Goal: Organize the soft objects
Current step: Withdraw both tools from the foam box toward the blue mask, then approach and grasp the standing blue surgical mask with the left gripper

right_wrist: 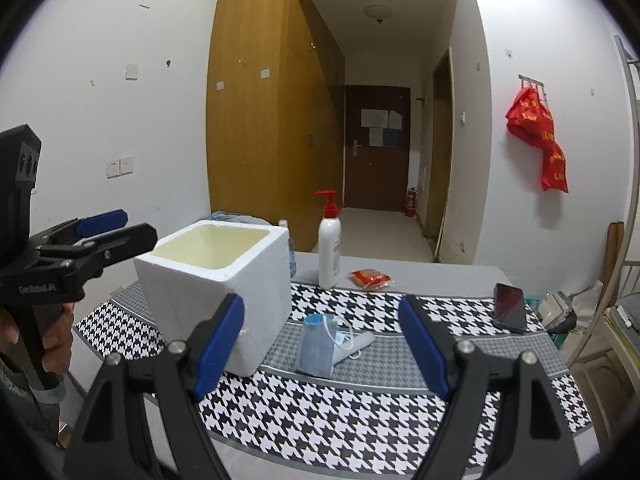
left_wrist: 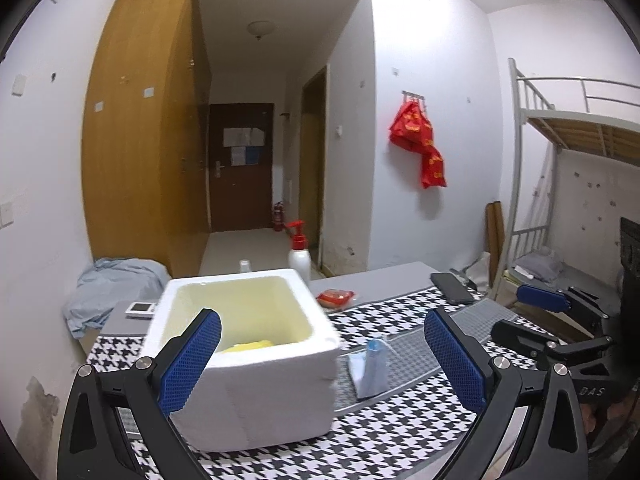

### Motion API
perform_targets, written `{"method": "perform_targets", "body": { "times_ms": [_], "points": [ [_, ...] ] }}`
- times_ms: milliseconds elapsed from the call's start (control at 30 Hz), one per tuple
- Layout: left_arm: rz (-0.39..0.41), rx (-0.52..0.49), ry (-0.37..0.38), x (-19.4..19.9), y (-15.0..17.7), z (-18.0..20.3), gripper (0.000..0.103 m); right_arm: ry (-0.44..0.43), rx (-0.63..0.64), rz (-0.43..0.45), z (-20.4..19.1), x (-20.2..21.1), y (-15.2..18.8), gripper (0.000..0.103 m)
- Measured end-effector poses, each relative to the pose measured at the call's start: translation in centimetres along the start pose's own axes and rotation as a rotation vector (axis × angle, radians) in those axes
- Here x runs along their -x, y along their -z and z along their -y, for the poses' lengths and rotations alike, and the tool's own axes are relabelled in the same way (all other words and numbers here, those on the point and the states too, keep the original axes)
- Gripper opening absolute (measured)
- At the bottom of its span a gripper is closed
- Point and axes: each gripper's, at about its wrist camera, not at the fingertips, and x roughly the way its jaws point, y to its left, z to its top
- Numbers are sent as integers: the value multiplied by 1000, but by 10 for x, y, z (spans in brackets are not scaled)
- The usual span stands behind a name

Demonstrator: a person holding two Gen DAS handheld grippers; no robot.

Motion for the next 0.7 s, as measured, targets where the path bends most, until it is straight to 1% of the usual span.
{"method": "perform_targets", "body": {
  "times_ms": [133,533,700],
  "points": [
    [-10,-24,36,-5,8,14,102,16,-14,-4,7,3,5,82],
    [-14,-25,108,-19,31,40,102,69,-25,-13,20,15,21,82],
    [-5,-67,135,-24,45,57,102,91,-43,-20,26,16,29,82]
  ]
}}
